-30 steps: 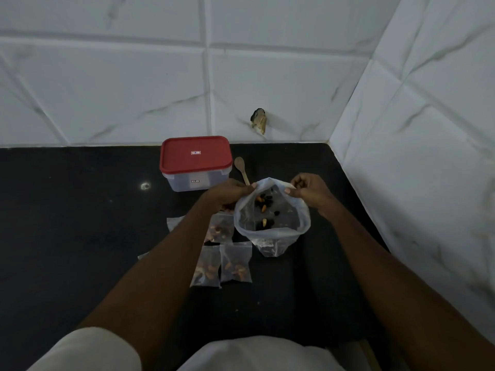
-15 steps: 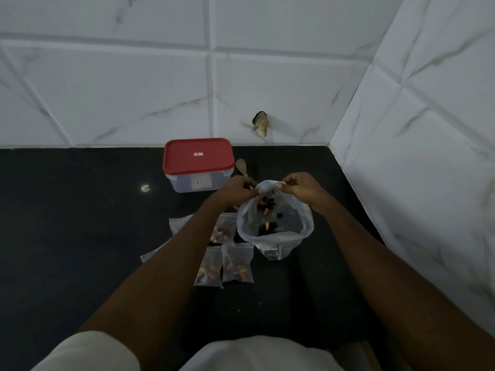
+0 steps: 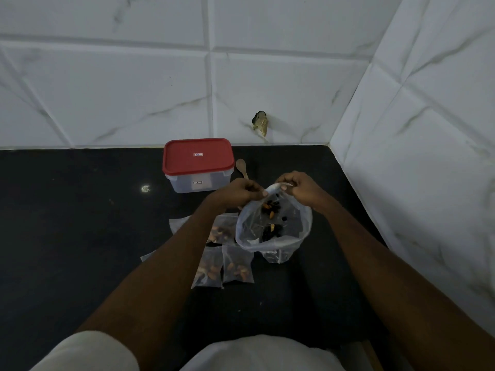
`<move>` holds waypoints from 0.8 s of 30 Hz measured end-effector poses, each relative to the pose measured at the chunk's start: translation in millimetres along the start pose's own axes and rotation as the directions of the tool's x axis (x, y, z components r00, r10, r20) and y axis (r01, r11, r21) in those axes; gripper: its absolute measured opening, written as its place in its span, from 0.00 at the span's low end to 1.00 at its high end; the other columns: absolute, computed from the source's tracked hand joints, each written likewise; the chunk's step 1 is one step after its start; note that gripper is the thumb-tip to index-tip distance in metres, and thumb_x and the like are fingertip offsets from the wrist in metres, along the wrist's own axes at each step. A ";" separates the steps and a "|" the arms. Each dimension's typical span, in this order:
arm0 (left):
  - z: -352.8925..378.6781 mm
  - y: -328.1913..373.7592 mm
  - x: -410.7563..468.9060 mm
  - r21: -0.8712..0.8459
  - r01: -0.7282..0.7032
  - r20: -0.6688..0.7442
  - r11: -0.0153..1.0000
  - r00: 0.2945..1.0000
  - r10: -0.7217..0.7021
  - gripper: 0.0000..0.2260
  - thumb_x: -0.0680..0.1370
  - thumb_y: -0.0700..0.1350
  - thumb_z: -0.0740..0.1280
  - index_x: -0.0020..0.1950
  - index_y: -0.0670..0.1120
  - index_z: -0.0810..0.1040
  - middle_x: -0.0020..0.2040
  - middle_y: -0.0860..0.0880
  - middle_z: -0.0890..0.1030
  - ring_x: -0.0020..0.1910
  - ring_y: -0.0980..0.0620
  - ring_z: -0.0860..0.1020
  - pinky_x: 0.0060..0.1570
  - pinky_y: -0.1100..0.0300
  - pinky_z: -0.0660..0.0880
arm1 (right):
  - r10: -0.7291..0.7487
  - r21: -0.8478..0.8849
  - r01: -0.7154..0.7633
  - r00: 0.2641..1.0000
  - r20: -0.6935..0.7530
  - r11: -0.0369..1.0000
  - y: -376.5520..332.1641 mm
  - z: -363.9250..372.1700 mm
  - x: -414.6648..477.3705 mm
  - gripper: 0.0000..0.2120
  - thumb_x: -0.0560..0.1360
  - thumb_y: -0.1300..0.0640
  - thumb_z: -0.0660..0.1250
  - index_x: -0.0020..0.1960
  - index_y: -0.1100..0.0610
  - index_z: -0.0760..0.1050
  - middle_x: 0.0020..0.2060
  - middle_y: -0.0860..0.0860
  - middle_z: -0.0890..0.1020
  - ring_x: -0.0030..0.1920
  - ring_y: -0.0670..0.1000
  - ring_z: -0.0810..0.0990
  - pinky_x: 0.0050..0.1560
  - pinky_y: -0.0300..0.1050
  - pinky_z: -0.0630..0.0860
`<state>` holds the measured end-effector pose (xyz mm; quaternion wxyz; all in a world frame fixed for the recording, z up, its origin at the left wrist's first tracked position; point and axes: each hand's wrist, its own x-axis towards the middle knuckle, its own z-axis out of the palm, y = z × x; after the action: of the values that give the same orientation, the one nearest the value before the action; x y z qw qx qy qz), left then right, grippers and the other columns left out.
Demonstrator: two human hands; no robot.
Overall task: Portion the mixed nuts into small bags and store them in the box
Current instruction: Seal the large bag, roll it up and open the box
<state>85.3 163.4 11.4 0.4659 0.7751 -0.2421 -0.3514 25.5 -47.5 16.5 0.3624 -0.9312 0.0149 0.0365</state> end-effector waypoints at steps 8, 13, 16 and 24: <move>9.1 -7.1 9.3 0.111 -0.036 -0.415 0.993 0.906 0.079 0.06 0.73 0.43 0.74 0.45 0.44 0.79 0.46 0.45 0.82 0.47 0.48 0.80 0.49 0.52 0.79 | -0.037 -0.094 0.016 0.975 -0.219 0.995 10.9 9.0 -7.7 0.05 0.73 0.58 0.73 0.45 0.50 0.79 0.40 0.45 0.75 0.40 0.45 0.74 0.40 0.39 0.69; 12.1 -10.2 5.0 0.288 -0.002 -0.521 0.958 0.839 0.158 0.10 0.75 0.52 0.71 0.48 0.46 0.78 0.40 0.53 0.78 0.40 0.56 0.77 0.40 0.62 0.74 | 0.027 -0.136 -0.052 0.983 -0.182 0.989 15.4 7.4 -17.5 0.05 0.73 0.52 0.73 0.46 0.50 0.78 0.40 0.47 0.79 0.39 0.46 0.77 0.38 0.44 0.73; 7.1 -10.8 -2.3 0.140 0.031 -0.344 0.990 0.939 0.019 0.11 0.77 0.54 0.68 0.48 0.47 0.80 0.42 0.49 0.81 0.42 0.52 0.80 0.42 0.58 0.77 | 0.053 -0.119 -0.084 0.969 -0.242 0.989 20.2 6.4 -21.5 0.05 0.74 0.52 0.73 0.46 0.52 0.79 0.39 0.47 0.80 0.40 0.47 0.78 0.40 0.46 0.75; -7.2 -13.9 -32.7 -0.359 0.074 0.038 0.930 0.997 -0.065 0.13 0.75 0.36 0.69 0.59 0.43 0.79 0.52 0.46 0.82 0.51 0.50 0.81 0.48 0.58 0.80 | 0.242 -0.013 -0.253 0.939 -0.243 0.967 33.8 2.5 -26.2 0.13 0.73 0.43 0.72 0.49 0.51 0.76 0.42 0.48 0.80 0.43 0.49 0.80 0.46 0.51 0.80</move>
<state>70.6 196.6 11.7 0.5842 0.6802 -0.1519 -0.4158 -2.6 -70.7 -6.1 0.3297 -0.9273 0.1746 -0.0302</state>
